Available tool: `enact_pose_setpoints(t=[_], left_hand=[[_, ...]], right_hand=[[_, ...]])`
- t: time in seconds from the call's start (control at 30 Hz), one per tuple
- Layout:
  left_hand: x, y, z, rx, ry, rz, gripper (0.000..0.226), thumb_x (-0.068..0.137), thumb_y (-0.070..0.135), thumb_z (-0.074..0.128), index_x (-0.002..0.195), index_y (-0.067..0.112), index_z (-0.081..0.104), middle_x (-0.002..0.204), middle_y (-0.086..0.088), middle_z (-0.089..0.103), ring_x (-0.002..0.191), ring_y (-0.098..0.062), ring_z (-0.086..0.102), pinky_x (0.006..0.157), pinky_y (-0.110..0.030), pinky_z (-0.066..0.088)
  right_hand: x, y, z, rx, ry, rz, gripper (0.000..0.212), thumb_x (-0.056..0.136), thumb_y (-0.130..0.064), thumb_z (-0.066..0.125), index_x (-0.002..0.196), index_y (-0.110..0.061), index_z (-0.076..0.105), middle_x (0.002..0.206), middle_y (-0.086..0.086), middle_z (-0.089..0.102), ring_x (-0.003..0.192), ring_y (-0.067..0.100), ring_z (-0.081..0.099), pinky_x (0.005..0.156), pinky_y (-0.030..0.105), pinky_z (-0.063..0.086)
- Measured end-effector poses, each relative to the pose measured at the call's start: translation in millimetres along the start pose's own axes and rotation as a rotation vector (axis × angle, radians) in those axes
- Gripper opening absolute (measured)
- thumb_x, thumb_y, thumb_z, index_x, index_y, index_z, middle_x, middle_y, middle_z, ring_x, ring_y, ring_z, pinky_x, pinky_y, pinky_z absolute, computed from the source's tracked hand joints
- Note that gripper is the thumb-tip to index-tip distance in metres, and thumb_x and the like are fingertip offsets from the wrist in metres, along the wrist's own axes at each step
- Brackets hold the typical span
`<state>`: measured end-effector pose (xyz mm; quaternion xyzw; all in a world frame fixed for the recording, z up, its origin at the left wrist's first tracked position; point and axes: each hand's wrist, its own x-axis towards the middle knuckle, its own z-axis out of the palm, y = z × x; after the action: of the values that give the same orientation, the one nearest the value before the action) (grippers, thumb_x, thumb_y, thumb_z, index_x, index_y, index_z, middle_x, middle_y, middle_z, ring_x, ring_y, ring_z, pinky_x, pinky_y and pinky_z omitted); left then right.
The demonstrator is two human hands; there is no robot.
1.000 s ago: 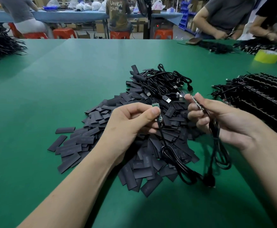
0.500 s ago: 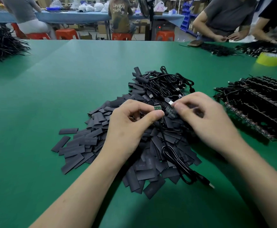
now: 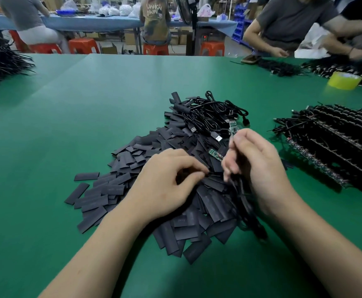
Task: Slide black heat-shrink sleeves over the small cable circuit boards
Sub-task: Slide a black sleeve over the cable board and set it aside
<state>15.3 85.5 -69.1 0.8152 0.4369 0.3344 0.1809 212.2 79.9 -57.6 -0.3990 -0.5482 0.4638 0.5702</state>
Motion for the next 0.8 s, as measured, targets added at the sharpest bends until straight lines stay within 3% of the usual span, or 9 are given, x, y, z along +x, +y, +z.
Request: enact_pose_setpoints(t=[0.1, 0.2, 0.3, 0.5, 0.67, 0.8], left_hand=[[-2, 0, -3, 0.031, -0.087, 0.044, 0.025, 0.086, 0.017, 0.063, 0.097, 0.033, 0.078, 0.094, 0.017, 0.065, 0.096, -0.007, 0.054, 0.089, -0.038, 0.047], [-3, 0, -5, 0.061, -0.115, 0.061, 0.034, 0.076, 0.017, 0.060, 0.098, 0.035, 0.078, 0.097, 0.017, 0.065, 0.095, -0.010, 0.052, 0.089, -0.040, 0.046], [-3, -2, -4, 0.075, -0.130, 0.075, 0.028, 0.077, 0.024, 0.065, 0.098, 0.038, 0.077, 0.097, 0.017, 0.063, 0.096, -0.009, 0.053, 0.091, -0.041, 0.046], [-1, -8, -9, 0.033, -0.107, 0.075, 0.006, 0.087, 0.028, 0.080, 0.090, 0.033, 0.079, 0.096, 0.016, 0.067, 0.097, -0.009, 0.058, 0.090, -0.038, 0.048], [1, -9, -12, -0.057, -0.017, 0.005, 0.009, 0.093, 0.021, 0.072, 0.086, 0.026, 0.072, 0.090, 0.015, 0.067, 0.094, -0.009, 0.060, 0.086, -0.028, 0.046], [1, -7, -9, -0.112, 0.050, -0.023, 0.010, 0.094, 0.030, 0.064, 0.086, 0.025, 0.068, 0.083, 0.017, 0.063, 0.087, -0.006, 0.058, 0.077, -0.022, 0.041]], right_hand=[[2, -2, -2, 0.085, 0.000, 0.097, 0.026, 0.109, -0.017, 0.038, 0.085, -0.011, 0.045, 0.053, 0.001, 0.032, 0.044, 0.019, 0.043, 0.039, 0.027, 0.043], [0, -1, -1, 0.051, -0.065, 0.147, 0.024, 0.111, -0.022, 0.036, 0.090, -0.012, 0.042, 0.057, -0.001, 0.031, 0.035, 0.019, 0.042, 0.036, 0.024, 0.039], [0, 2, -1, -0.039, -0.140, 0.127, 0.026, 0.111, -0.024, 0.035, 0.090, -0.011, 0.041, 0.057, -0.002, 0.032, 0.033, 0.016, 0.036, 0.034, 0.021, 0.032], [-1, 4, -3, -0.145, -0.221, 0.175, 0.027, 0.109, -0.030, 0.044, 0.085, -0.020, 0.053, 0.057, -0.008, 0.034, 0.045, 0.013, 0.025, 0.041, 0.025, 0.022], [-2, 5, -3, -0.410, -0.234, 0.045, 0.029, 0.087, -0.052, 0.061, 0.090, -0.023, 0.064, 0.058, -0.012, 0.042, 0.049, 0.007, 0.033, 0.047, 0.022, 0.028], [-1, 9, -3, -0.477, -0.193, 0.042, 0.022, 0.084, -0.046, 0.066, 0.081, -0.024, 0.064, 0.059, -0.009, 0.044, 0.050, 0.003, 0.034, 0.050, 0.021, 0.029]])
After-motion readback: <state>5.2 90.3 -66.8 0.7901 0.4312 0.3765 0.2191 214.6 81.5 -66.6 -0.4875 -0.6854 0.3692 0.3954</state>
